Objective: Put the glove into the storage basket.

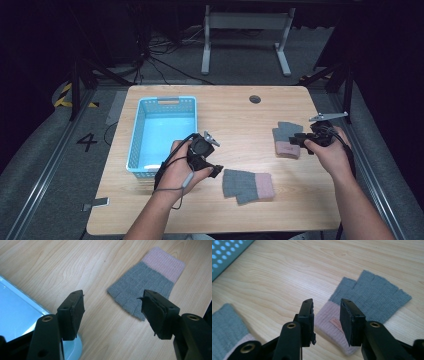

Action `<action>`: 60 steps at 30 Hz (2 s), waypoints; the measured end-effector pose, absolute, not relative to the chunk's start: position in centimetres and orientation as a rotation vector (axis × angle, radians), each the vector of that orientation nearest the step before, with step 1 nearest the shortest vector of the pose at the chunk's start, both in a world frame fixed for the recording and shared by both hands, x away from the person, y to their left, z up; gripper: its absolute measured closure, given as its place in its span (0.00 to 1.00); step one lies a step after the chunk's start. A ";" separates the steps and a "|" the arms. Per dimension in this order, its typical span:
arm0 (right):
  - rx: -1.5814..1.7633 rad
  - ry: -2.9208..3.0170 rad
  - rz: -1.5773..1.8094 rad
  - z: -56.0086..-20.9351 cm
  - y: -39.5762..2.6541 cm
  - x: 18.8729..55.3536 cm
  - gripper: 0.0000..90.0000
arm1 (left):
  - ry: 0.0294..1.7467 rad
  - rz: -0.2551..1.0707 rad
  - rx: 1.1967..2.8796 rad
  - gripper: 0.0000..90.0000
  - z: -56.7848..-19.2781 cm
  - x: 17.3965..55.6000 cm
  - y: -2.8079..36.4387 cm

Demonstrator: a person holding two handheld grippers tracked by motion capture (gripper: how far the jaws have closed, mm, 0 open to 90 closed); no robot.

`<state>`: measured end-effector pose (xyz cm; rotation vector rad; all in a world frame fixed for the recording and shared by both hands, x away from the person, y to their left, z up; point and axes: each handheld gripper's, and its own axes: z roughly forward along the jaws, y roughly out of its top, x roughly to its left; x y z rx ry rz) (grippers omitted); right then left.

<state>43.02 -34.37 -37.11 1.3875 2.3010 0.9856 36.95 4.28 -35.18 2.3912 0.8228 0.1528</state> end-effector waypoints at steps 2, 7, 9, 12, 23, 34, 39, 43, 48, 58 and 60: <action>1.409 2.302 0.967 -37.2 -34.4 43.6 0.72 | 0.819 0.149 2.400 0.40 -35.2 37.0 4.3; 1.471 2.304 0.918 -37.8 -34.3 45.2 0.72 | 0.823 0.139 2.407 0.40 -35.5 37.0 4.1; 1.500 2.303 0.891 -38.2 -34.2 45.9 0.72 | 0.824 0.137 2.406 0.39 -35.5 37.0 4.1; 1.533 2.307 0.851 -38.9 -34.0 46.9 0.72 | 0.821 0.140 2.402 0.39 -35.4 37.0 4.2; 1.620 2.294 0.727 -41.0 -33.9 49.1 0.72 | 0.812 0.141 2.409 0.39 -35.5 36.7 4.3; 1.647 2.270 0.596 -42.7 -33.5 50.0 0.65 | 0.793 0.149 2.412 0.39 -35.3 36.3 4.4; 1.653 2.274 0.590 -42.9 -33.5 50.1 0.69 | 0.791 0.154 2.411 0.39 -35.2 36.2 4.4; 1.634 2.281 0.556 -42.8 -33.3 50.3 0.80 | 0.785 0.151 2.412 0.39 -35.2 36.1 4.4; 1.578 2.283 0.517 -42.9 -32.7 50.1 0.92 | 0.787 0.148 2.411 0.39 -35.1 36.1 4.4; 1.568 2.294 0.545 -42.6 -32.9 50.0 0.96 | 0.789 0.149 2.410 0.39 -35.1 36.2 4.5; 1.562 2.296 0.596 -42.0 -33.1 49.6 0.96 | 0.788 0.154 2.405 0.39 -35.0 36.2 4.5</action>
